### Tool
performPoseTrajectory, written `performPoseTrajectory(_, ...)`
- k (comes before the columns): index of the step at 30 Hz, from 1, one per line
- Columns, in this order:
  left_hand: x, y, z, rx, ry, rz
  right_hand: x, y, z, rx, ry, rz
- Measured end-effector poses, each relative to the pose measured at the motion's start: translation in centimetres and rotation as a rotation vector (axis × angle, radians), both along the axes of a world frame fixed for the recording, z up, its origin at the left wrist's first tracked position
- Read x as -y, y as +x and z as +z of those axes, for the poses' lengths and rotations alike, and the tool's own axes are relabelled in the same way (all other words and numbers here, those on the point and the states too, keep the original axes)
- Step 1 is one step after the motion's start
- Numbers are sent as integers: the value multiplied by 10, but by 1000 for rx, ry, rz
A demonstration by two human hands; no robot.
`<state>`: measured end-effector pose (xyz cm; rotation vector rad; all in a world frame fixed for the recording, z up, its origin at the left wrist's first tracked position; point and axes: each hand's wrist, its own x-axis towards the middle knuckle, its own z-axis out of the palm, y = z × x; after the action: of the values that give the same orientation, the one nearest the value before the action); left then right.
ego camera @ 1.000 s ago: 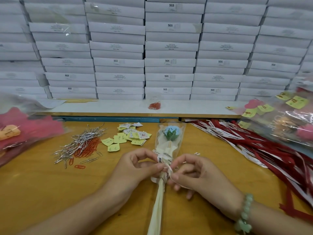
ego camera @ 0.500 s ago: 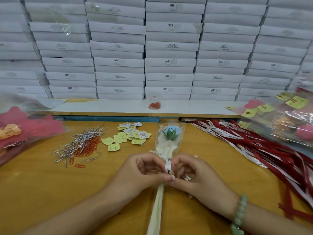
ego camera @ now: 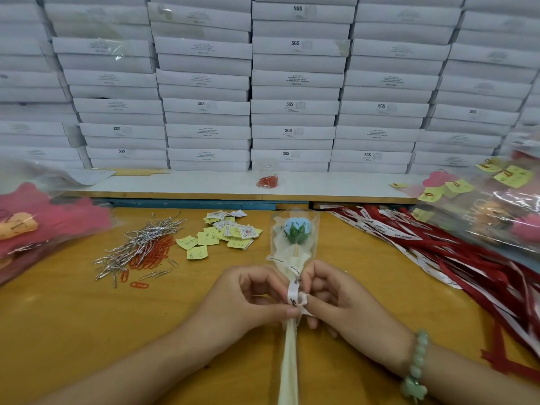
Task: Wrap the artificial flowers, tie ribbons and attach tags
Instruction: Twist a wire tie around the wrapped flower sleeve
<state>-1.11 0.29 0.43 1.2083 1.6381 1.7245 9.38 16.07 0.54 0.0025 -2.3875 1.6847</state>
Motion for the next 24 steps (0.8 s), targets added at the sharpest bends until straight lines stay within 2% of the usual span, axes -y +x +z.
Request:
performPoseTrajectory(7, -1, -4, -3, 11, 47, 60, -2, -1, 1, 9, -105, -49)
performPoseTrajectory(13, -2, -5, -5, 6, 18, 57, -8, 0, 1, -87, -215, -108)
performPoseTrajectory(20, -2, -5, -5, 1, -8, 48, -12, 0, -3, -118, -220, -112)
performPoseTrajectory(24, -1, -6, -6, -13, -33, 56, -14, 2, -1, -147, -135, -96)
